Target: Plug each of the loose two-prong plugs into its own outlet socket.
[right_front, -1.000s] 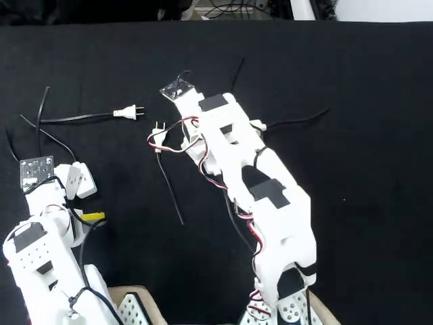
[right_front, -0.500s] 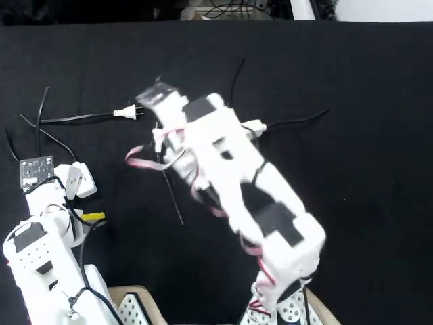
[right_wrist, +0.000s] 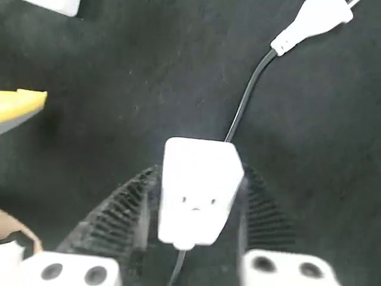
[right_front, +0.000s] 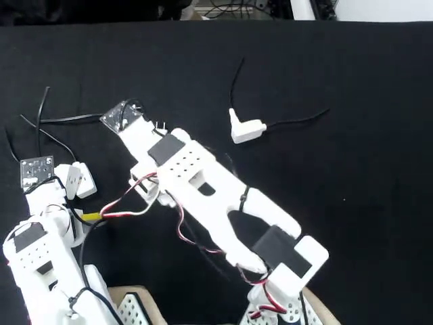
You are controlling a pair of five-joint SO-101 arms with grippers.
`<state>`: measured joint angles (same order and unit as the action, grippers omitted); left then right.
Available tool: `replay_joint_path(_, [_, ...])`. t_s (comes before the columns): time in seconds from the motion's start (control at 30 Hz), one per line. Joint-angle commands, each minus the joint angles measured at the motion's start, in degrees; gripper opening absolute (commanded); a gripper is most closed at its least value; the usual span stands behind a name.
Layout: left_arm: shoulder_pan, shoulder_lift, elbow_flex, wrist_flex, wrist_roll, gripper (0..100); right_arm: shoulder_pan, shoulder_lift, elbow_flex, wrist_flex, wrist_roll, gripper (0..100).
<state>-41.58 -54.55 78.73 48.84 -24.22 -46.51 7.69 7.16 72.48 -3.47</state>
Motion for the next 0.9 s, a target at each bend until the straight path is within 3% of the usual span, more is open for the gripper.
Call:
replay_joint_path(0.0, [0.6,-0.6,-0.3,-0.6,-0.3,42,-2.2,-1.9,-5.0,6.1,2.1,38.5])
replay_joint_path(0.17, [2.2,-0.6,-0.4,-0.6,-0.2,42,2.8,-10.9,-7.4,15.3,2.7,40.3])
replay_joint_path(0.33, [10.2,-0.2,-3.6,0.4,3.4,42,22.7,-23.3,-7.4,20.4,11.1,39.4])
replay_joint_path(0.4, [14.5,-0.1,-7.3,2.1,8.7,42,32.1,-26.9,-6.8,20.7,12.4,32.8])
replay_joint_path(0.5, [22.5,0.1,-15.4,6.3,15.3,42,41.3,-29.6,-3.3,18.5,12.9,13.2])
replay_joint_path(0.57, [29.1,1.5,-21.1,8.9,20.3,42,43.6,-29.6,0.7,15.6,13.8,1.0])
replay_joint_path(0.73, [43.6,15.8,-33.2,10.4,30.3,42,46.9,-28.6,12.5,6.3,15.3,4.9])
replay_joint_path(0.87, [45.8,34.1,-42.5,10.3,34.1,42,53.1,-28.6,16.0,3.1,15.4,4.9])
